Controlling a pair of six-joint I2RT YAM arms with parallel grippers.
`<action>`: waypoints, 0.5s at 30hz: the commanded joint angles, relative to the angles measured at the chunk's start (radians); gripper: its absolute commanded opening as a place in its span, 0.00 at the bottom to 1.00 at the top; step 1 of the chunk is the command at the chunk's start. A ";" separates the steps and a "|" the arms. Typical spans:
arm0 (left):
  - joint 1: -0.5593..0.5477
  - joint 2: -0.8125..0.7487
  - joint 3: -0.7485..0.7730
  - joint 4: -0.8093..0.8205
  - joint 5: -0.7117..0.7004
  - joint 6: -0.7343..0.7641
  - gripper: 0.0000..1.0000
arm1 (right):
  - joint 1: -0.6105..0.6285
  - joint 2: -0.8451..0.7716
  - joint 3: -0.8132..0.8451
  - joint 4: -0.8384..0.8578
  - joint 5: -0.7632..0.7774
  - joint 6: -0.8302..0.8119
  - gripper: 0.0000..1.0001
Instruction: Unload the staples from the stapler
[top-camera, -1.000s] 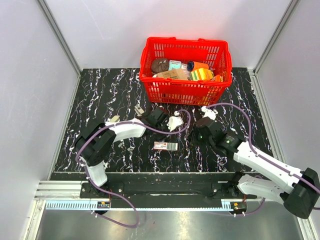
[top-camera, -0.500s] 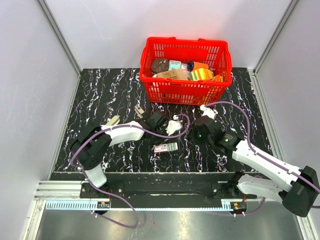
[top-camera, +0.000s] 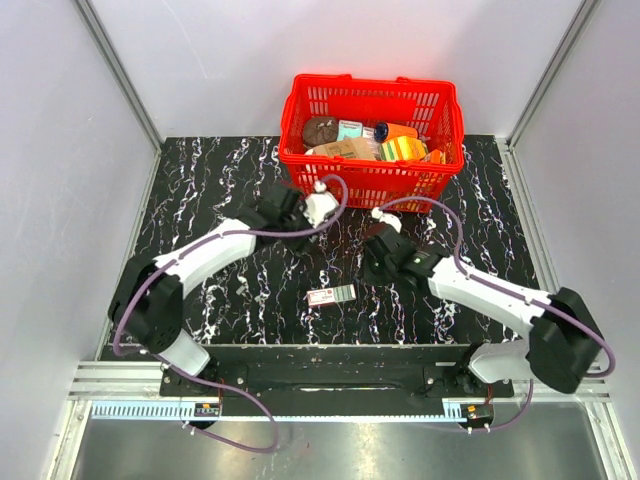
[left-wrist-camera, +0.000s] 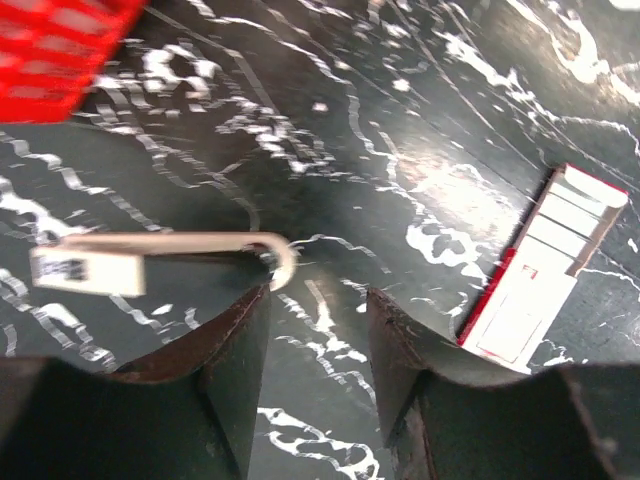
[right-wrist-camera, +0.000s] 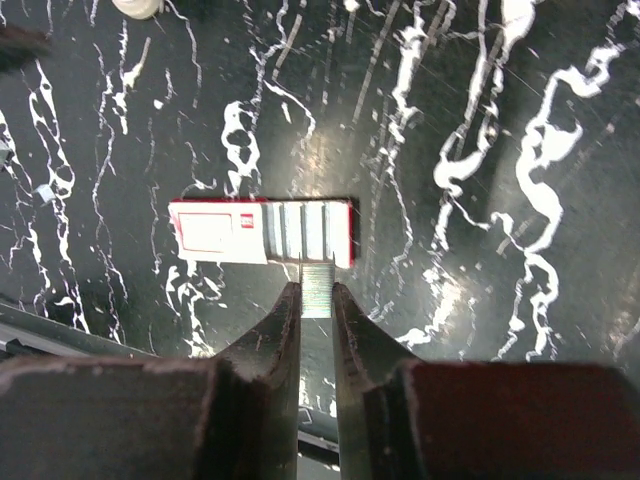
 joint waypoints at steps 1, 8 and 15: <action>0.117 -0.096 0.087 -0.087 0.139 -0.021 0.49 | 0.028 0.102 0.126 0.059 -0.028 -0.053 0.04; 0.242 -0.214 0.038 -0.186 0.255 0.001 0.50 | 0.109 0.289 0.234 -0.011 0.046 -0.061 0.02; 0.254 -0.280 -0.025 -0.197 0.259 0.002 0.50 | 0.143 0.361 0.256 -0.039 0.126 -0.042 0.01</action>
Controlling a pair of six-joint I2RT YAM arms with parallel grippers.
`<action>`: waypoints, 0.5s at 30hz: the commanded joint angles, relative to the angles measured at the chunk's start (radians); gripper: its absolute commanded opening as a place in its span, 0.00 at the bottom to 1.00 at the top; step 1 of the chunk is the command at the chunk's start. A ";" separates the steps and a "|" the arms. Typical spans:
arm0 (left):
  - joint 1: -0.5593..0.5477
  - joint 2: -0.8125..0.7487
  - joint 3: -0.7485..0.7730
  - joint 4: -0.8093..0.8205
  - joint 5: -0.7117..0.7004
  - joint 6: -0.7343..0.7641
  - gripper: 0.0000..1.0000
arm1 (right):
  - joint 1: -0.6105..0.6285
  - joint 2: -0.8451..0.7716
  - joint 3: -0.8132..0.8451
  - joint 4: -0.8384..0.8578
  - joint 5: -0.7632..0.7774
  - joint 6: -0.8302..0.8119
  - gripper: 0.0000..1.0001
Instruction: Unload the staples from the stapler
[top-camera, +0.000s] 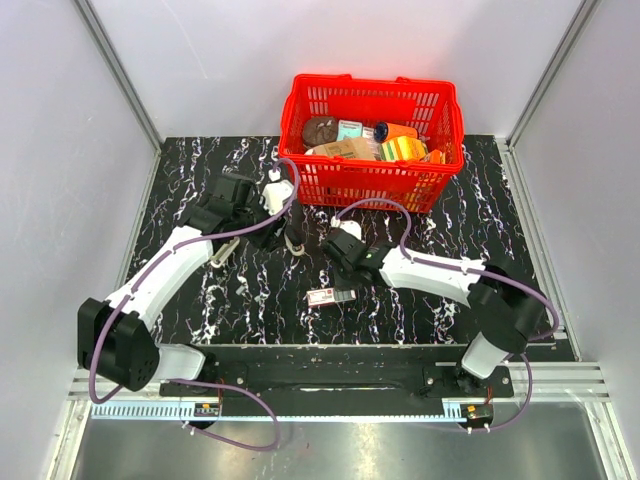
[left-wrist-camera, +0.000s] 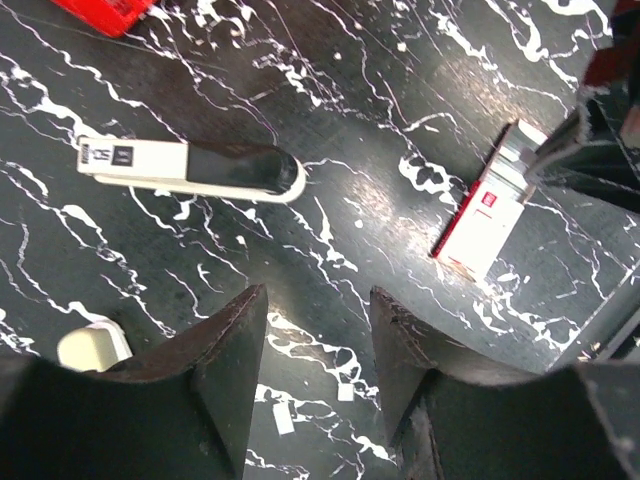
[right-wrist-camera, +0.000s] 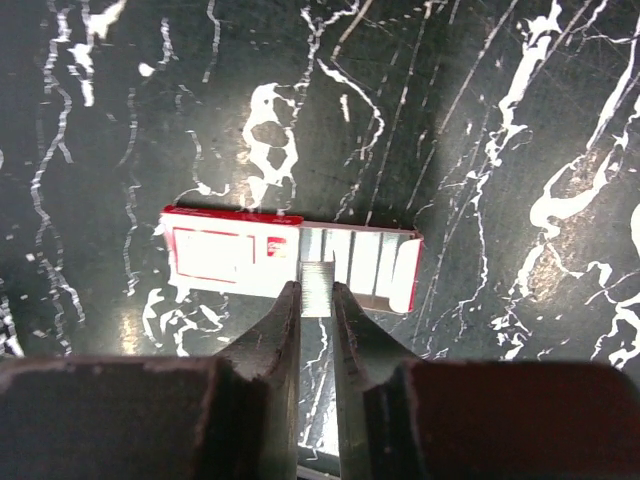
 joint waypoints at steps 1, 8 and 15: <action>0.008 -0.035 -0.024 -0.016 0.049 0.005 0.50 | 0.019 0.025 0.049 -0.030 0.081 0.003 0.02; 0.009 -0.039 -0.027 -0.020 0.049 0.003 0.50 | 0.036 0.062 0.055 -0.034 0.081 0.001 0.04; 0.009 -0.036 -0.025 -0.019 0.052 0.003 0.50 | 0.040 0.082 0.064 -0.034 0.081 -0.002 0.04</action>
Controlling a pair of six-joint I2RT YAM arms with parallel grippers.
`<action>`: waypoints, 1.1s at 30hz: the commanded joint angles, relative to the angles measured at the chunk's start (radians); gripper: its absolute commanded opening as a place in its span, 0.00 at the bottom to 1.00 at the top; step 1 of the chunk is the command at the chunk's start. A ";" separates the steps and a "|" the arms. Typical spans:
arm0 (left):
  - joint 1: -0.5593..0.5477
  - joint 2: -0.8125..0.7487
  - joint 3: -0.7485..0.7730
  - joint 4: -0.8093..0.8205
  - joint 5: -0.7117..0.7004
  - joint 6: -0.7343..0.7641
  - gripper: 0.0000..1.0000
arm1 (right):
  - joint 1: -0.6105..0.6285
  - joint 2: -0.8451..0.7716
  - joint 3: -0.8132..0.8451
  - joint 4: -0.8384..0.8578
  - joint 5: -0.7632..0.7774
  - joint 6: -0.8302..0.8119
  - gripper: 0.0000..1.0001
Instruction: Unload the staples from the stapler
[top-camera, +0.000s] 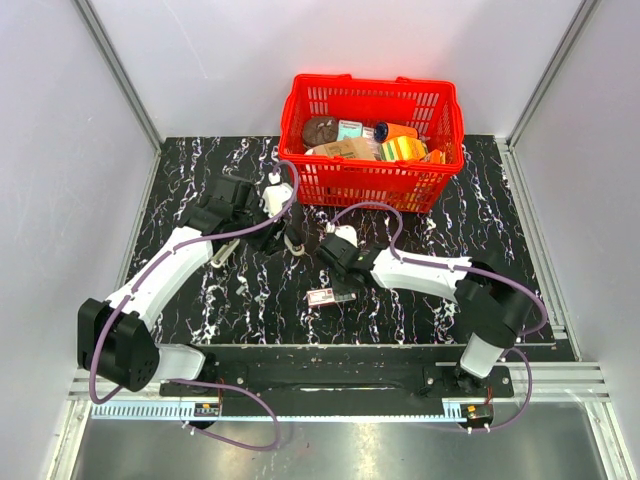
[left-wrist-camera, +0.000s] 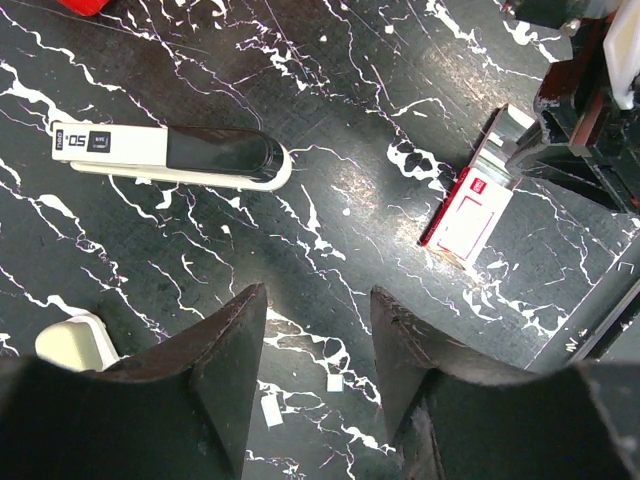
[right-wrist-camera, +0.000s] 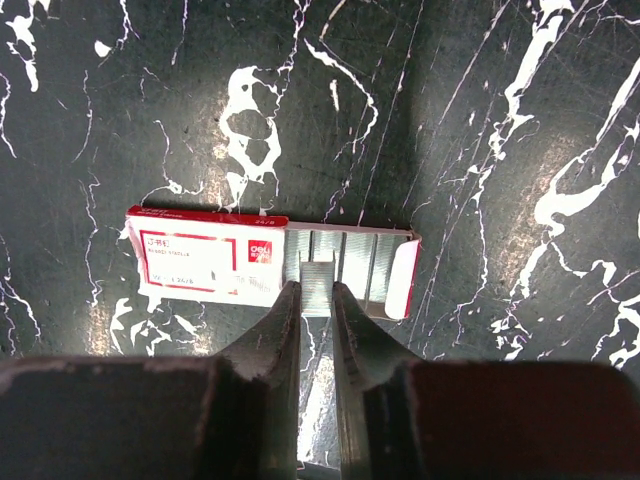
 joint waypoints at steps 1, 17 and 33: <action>0.005 -0.025 -0.009 0.015 0.026 0.003 0.50 | 0.011 0.015 0.046 -0.001 0.031 -0.004 0.04; 0.005 -0.027 -0.018 0.030 0.023 0.002 0.50 | 0.017 0.039 0.047 0.012 0.019 0.000 0.05; 0.005 -0.032 -0.019 0.032 0.013 0.008 0.50 | 0.020 0.058 0.057 0.015 0.019 -0.003 0.05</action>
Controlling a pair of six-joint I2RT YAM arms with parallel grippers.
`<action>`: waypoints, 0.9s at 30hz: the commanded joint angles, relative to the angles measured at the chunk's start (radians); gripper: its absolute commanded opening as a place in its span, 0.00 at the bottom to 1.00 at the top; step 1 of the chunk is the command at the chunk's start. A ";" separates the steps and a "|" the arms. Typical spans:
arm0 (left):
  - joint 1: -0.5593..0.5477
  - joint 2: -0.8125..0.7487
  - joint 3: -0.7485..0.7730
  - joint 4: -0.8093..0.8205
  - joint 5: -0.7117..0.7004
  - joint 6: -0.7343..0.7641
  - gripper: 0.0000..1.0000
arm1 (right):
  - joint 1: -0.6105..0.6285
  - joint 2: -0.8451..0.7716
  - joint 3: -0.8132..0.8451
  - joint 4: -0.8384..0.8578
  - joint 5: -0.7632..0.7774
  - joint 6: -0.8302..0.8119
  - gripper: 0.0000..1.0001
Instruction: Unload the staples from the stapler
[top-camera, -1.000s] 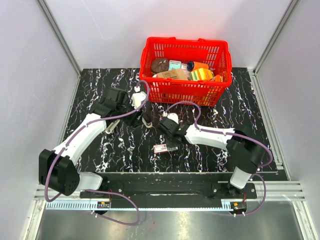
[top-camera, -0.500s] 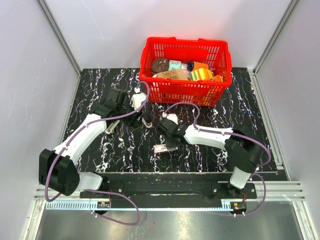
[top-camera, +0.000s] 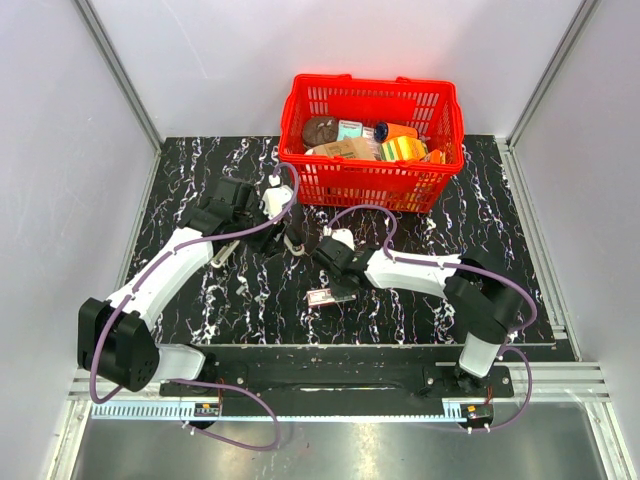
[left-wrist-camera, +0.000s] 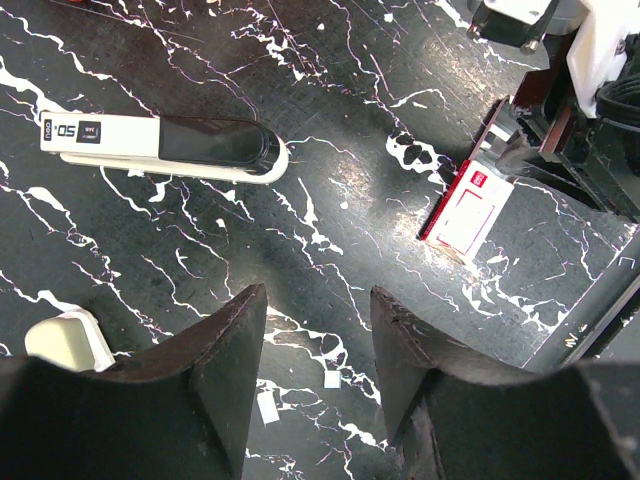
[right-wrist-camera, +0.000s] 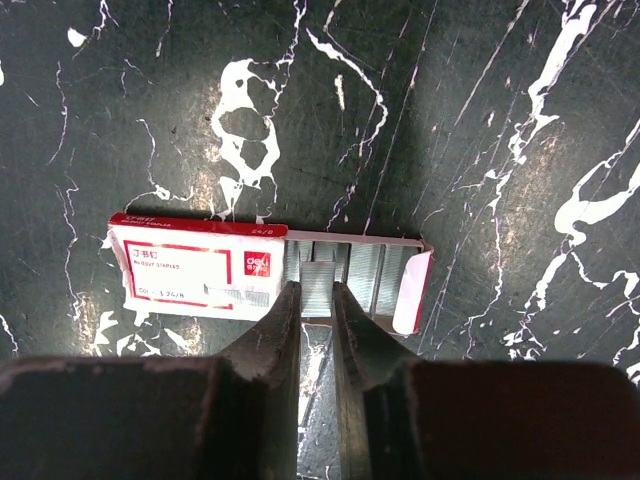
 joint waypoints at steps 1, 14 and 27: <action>0.005 -0.031 -0.006 0.035 0.015 0.006 0.50 | 0.013 0.006 0.043 0.011 0.017 -0.003 0.05; 0.005 -0.033 -0.012 0.043 0.001 0.015 0.50 | 0.016 0.012 0.048 0.021 0.001 0.002 0.09; 0.005 -0.051 -0.018 0.043 -0.005 0.021 0.50 | 0.016 0.004 0.045 0.015 -0.005 0.003 0.21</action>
